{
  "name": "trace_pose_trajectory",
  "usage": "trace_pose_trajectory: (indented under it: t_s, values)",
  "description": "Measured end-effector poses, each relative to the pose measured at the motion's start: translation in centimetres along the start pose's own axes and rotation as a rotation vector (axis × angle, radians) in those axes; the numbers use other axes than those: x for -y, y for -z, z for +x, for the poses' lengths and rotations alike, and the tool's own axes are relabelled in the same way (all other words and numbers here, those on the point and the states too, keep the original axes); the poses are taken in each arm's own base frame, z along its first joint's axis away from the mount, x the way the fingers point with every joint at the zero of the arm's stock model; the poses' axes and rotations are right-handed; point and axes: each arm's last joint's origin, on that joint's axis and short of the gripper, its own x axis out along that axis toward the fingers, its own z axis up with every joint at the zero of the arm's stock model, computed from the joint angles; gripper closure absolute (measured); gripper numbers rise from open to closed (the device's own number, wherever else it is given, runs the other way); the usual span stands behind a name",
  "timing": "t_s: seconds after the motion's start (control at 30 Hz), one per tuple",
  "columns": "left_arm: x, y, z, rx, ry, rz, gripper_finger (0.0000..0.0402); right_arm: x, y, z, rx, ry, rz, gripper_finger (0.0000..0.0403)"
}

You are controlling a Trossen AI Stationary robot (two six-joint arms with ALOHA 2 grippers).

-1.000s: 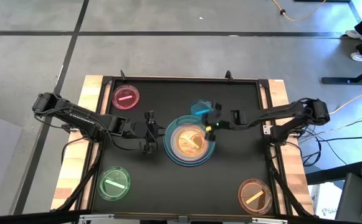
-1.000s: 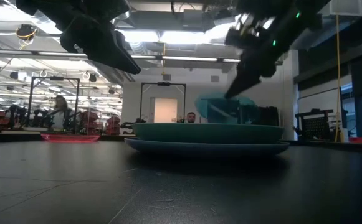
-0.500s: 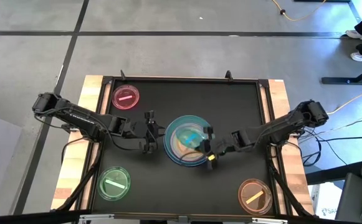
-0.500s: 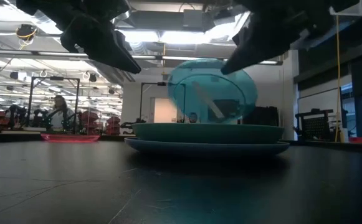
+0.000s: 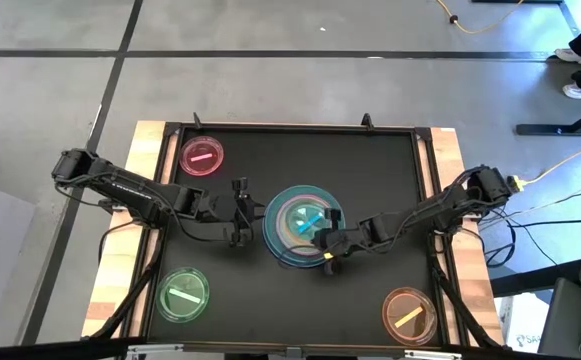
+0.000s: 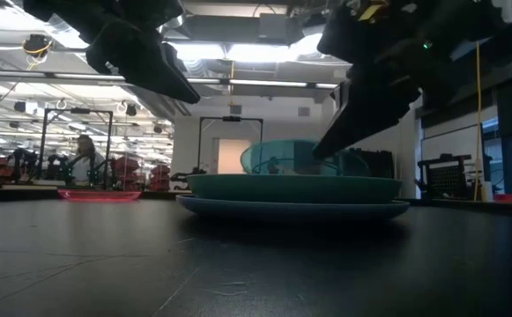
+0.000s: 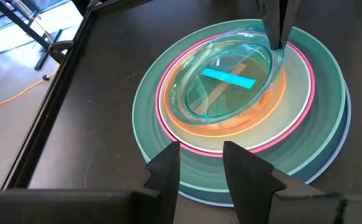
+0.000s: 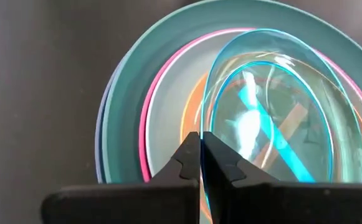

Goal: Stack plastic plates
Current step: Stack the blue plate on top of the orange plate, then stack the orange plate on top of the blue plate

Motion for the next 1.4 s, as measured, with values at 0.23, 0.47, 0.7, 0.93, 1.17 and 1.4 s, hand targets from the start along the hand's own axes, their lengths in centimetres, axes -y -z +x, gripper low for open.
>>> trace_pose_trajectory:
  t_s: [0.23,0.47,0.7,0.93,1.17,1.4]
  values:
    - [0.0,0.0,0.0,0.000,0.000,0.000,0.0285,-0.1,-0.1,-0.4,-0.004,-0.069,0.034,0.0352]
    - [0.0,0.0,0.0,0.003,0.000,-0.001,0.0285,0.0,-1.6,-3.1,-0.147,-0.201,0.028,0.0248]
    - [0.0,0.0,0.0,0.002,0.001,-0.003,0.0285,-0.8,-2.2,-6.4,-0.496,-0.331,0.199,0.0217]
    - [0.0,0.0,0.0,0.002,0.002,-0.028,0.0285,-5.3,2.1,-8.8,-0.841,-0.337,0.296,0.0220]
    - [0.0,0.0,0.0,0.002,0.002,-0.034,0.0285,-8.2,7.2,-10.0,-0.973,-0.269,0.205,0.0221]
    - [0.0,0.0,0.0,0.003,0.002,-0.034,0.0285,-8.4,10.7,-9.4,-1.080,-0.302,0.216,0.0221]
